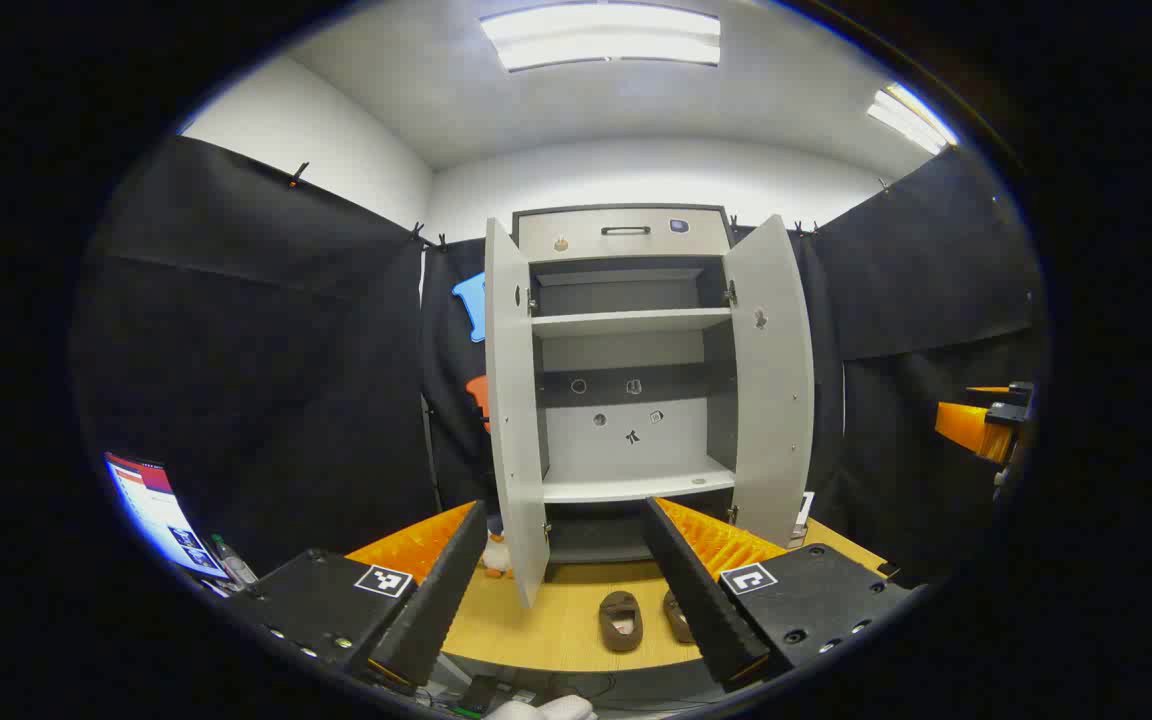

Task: Grab one shoe with the right hand and put it into the shoe cabinet, grab the other shoe with the left hand and put it into the shoe cabinet; then close the right door with the right hand and the left door with the left hand.

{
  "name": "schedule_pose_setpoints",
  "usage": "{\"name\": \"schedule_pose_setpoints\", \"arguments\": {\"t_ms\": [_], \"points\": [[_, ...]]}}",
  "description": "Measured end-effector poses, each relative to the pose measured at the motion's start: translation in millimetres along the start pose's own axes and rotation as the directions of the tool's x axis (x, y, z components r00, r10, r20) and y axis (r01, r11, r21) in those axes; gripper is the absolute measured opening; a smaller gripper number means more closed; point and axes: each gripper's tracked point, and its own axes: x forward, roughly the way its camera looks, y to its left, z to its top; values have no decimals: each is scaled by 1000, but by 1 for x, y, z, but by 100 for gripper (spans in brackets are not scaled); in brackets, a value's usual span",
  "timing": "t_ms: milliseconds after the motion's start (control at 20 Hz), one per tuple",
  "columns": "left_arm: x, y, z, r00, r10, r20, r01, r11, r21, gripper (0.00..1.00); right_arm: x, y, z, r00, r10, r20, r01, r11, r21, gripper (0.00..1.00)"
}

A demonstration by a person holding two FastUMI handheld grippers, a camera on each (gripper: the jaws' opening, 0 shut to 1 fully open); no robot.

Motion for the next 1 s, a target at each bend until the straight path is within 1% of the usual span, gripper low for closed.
{"name": "schedule_pose_setpoints", "arguments": {"t_ms": [100, 150, 300, 350, 500, 750, 1000], "points": [[1, 2, -2, 1000, 6, -2, -6, 1000, 0, 96, 0, 0, 1, 1000, 2, 1, -2, 1000, -5, 97], [2, 1, -4, 1000, 5, -7, -5, 1000, 0, 100, 0, 0, 2, 1000, 1, 3, -1, 1000, -6, 97], [2, 3, -4, 1000, 8, -6, -8, 1000, 11, 100, -1, 0, 2, 1000, -5, -3, 5, 1000, 0, 97], [2, 4, -3, 1000, 10, -4, -10, 1000, 14, 96, -1, 1, 2, 1000, -7, -5, 7, 1000, 4, 97], [2, 3, -5, 1000, 5, -4, -5, 1000, 16, 96, 0, 0, 2, 1000, -17, -11, 18, 1000, 6, 97], [1, 5, -9, 1000, 5, -7, -4, 1000, 23, 96, 2, 1, -1, 999, -16, -34, 16, 1000, -6, 97], [-5, 17, -23, 1000, 13, -19, -12, 999, 47, 96, 19, 26, -48, 990, 16, -138, -20, 999, -28, 97]]}}
